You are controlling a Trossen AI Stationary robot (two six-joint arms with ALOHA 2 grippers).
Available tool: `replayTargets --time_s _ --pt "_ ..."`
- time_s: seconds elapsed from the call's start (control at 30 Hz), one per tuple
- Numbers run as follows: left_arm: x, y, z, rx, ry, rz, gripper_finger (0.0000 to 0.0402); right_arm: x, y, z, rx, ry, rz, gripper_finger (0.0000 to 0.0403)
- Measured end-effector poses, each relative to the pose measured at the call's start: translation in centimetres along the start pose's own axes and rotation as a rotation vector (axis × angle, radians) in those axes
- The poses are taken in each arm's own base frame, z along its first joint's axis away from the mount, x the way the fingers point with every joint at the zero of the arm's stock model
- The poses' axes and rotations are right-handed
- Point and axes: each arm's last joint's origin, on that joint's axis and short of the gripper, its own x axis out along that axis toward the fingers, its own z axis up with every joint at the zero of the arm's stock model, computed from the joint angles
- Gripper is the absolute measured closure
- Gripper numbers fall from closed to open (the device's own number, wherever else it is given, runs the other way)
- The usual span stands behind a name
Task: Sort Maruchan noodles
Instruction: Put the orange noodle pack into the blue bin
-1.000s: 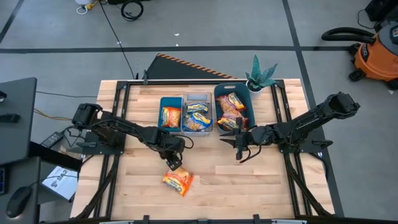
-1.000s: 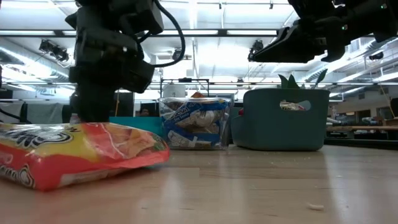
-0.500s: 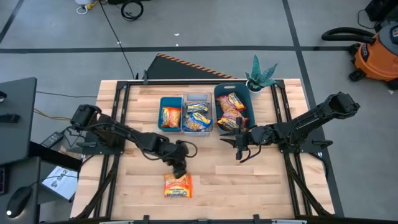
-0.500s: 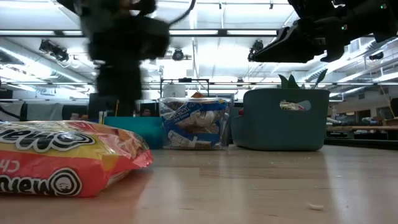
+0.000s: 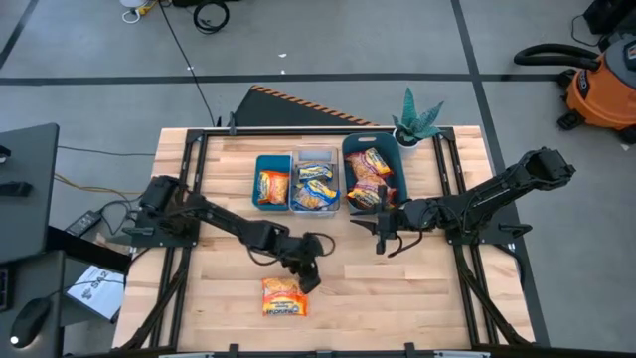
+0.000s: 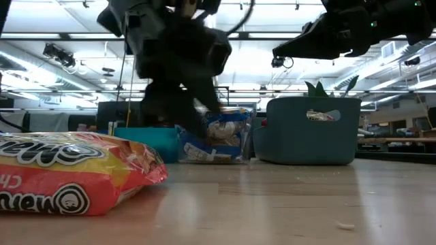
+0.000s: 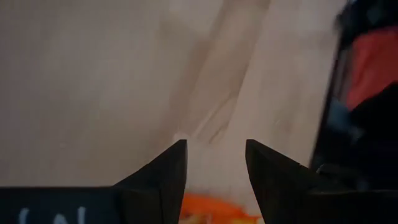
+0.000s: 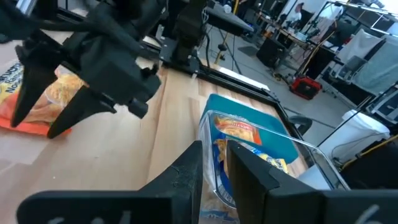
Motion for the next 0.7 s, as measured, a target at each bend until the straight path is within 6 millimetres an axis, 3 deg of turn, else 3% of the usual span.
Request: replayTargets --time_s 0.37,0.57,0.7 --pt "1.2 -0.2 0.3 0.072 0.295 0.204 0.0232 0.0 0.0 -0.2 -0.023 0.008 0.024 0.0324" --pt "0.0 1.8 0.4 -0.044 0.481 0.269 0.0232 0.0 0.1 -0.4 -0.035 0.034 0.031 0.0324" --pt "-0.7 2.2 1.3 -0.045 0.52 0.259 0.0232 0.1 -0.1 -0.5 -0.032 0.039 0.025 0.0324"
